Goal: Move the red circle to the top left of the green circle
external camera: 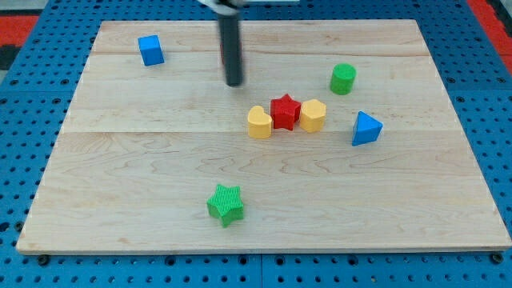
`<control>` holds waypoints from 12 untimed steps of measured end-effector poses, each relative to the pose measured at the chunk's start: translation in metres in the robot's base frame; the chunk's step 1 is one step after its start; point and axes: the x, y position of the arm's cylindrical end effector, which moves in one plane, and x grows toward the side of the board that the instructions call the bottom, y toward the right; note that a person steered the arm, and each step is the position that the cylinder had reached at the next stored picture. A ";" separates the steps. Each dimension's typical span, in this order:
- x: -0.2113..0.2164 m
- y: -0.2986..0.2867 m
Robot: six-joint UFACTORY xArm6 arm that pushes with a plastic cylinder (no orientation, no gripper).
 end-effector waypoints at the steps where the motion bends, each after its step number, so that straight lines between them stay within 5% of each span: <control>1: -0.024 -0.062; 3: -0.113 -0.042; 5: -0.109 0.031; 12: -0.167 0.013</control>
